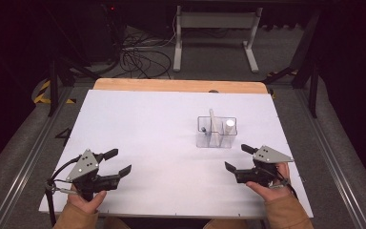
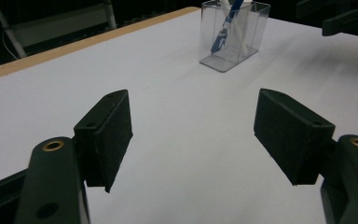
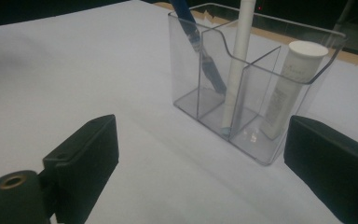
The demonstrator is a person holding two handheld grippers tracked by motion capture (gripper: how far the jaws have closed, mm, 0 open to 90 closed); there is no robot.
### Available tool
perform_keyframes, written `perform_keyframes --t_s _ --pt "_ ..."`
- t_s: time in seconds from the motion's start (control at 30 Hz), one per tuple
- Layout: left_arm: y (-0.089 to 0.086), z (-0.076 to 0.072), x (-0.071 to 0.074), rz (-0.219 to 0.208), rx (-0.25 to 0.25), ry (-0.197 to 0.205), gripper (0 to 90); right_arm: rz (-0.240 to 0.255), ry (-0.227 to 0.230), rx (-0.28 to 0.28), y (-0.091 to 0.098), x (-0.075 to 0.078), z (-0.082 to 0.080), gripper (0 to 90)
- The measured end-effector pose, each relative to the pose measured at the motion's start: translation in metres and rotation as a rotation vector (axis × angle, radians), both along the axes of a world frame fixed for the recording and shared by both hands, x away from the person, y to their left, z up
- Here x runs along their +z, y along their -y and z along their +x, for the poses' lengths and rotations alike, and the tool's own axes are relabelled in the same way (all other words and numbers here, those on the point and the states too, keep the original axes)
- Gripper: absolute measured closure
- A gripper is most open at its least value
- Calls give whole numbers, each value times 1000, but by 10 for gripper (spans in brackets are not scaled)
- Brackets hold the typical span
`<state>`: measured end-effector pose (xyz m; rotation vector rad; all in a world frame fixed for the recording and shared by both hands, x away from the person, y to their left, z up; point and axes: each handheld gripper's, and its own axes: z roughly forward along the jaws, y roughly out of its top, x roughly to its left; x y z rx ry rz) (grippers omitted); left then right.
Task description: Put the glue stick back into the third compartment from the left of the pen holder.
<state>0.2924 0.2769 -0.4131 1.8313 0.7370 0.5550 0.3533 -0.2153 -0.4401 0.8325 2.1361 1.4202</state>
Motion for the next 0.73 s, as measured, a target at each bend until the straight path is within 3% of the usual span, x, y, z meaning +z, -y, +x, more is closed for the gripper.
perform_keyframes --t_s 0.73 --pt "-1 3 -5 -9 -8 -5 229 12 -8 9 0 2 0 95"
